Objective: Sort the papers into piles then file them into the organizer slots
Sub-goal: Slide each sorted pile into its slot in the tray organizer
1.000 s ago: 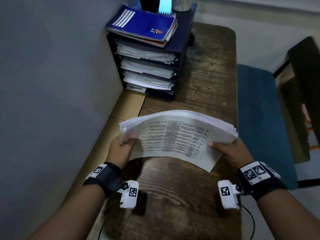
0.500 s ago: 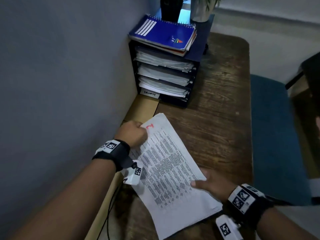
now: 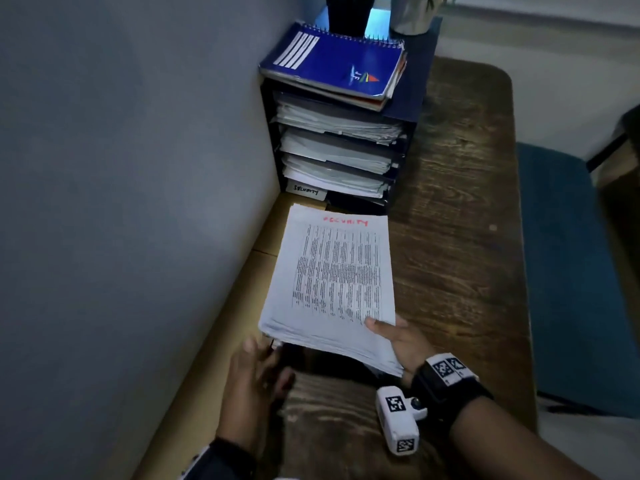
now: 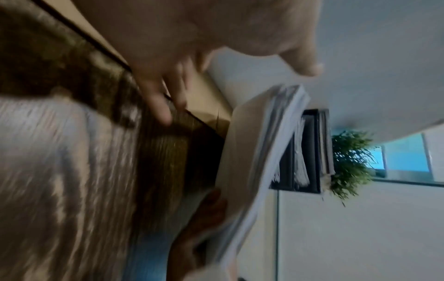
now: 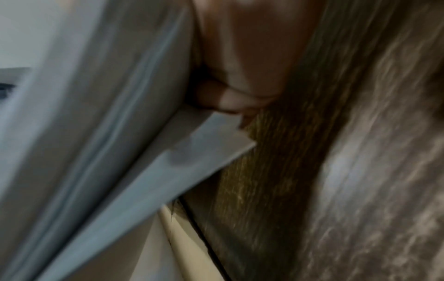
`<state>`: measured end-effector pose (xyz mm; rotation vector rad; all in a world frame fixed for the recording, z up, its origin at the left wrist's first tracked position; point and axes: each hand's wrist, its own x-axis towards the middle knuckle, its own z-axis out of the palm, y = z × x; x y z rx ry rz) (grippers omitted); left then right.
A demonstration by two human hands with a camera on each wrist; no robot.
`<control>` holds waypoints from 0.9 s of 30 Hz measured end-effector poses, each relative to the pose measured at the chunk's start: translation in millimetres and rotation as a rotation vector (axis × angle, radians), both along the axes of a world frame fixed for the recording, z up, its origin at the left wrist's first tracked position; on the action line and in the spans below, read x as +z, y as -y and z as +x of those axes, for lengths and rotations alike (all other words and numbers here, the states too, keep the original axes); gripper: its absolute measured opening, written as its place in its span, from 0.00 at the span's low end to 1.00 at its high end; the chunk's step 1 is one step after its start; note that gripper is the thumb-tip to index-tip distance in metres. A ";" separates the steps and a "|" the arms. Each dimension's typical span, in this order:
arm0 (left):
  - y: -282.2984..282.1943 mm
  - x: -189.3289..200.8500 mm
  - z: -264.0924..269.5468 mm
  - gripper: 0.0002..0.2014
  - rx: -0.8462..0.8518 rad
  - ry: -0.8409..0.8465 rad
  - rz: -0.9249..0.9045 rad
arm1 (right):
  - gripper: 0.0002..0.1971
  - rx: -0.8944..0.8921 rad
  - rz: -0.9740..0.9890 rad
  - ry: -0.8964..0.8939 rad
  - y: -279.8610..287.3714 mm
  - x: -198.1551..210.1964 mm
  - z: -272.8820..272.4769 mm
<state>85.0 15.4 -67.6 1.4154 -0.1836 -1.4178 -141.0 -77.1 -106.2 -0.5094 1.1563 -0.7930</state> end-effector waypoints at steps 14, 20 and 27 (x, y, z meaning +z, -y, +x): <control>61.6 15.2 -32.0 0.14 -0.066 0.050 -0.042 | 0.20 -0.016 0.028 0.087 37.3 -1.9 41.6; 80.1 8.3 -30.4 0.15 -0.080 -0.038 0.004 | 0.20 -0.057 0.034 0.067 47.7 -12.1 37.4; 108.1 -3.8 -24.0 0.15 -0.097 -0.030 0.029 | 0.19 -0.091 0.031 0.084 61.7 -10.7 37.5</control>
